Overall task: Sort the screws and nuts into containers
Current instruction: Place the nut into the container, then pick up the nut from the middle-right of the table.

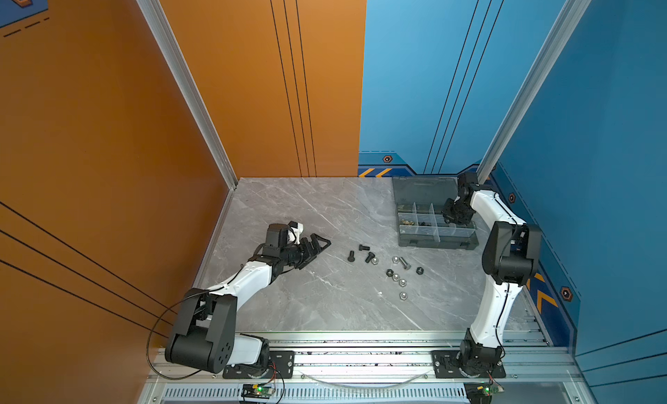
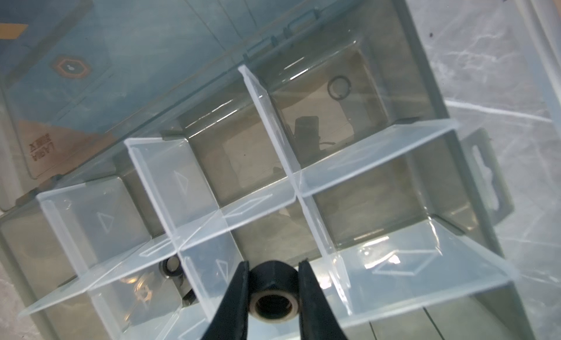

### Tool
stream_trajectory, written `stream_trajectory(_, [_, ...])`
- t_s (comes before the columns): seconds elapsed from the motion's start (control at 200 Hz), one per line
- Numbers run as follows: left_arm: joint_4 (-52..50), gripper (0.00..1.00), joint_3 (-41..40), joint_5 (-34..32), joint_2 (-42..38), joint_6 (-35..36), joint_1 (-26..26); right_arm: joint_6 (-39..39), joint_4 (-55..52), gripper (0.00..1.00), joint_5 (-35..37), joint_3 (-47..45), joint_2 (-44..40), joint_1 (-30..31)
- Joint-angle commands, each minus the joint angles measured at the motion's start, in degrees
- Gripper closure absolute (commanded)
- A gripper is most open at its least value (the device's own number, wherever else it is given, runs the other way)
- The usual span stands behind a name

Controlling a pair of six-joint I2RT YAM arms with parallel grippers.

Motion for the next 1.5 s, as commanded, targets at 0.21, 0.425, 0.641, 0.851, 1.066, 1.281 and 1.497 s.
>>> stream_trajectory(0.21, [-1.3,0.02,1.9,-0.6,-0.9,0.5,0.0,-0.5,-2.2,0.57,-0.4,2.1,-0.8,-0.4])
stream_trajectory(0.425, [-1.8,0.02,1.4,-0.8,-1.8,0.5,-0.1,-1.3,-4.6,0.51,-1.1,-1.9,-10.8,1.8])
stream_trajectory(0.641, [-2.2,0.02,1.8,-1.3,-2.0,0.1,-0.3,1.3,-7.2,0.49,-3.4,-12.3,-21.2,6.1])
stream_trajectory(0.851, [-6.3,0.02,3.4,-2.6,-2.8,1.9,-0.7,4.4,-7.6,0.46,-1.5,-23.9,-27.6,13.1])
stream_trajectory(1.066, [-5.3,0.02,3.5,-2.7,-2.2,1.3,-1.2,9.0,-6.1,0.46,2.9,-32.3,-28.8,19.7])
stream_trajectory(1.281, [-5.1,0.02,3.7,-2.5,-1.6,1.5,-1.3,13.1,-2.8,0.46,3.2,-35.7,-25.8,22.1])
stream_trajectory(1.497, [-4.9,0.02,3.4,-2.0,-1.1,1.8,-1.2,14.3,-0.6,0.47,3.3,-36.9,-21.9,23.0])
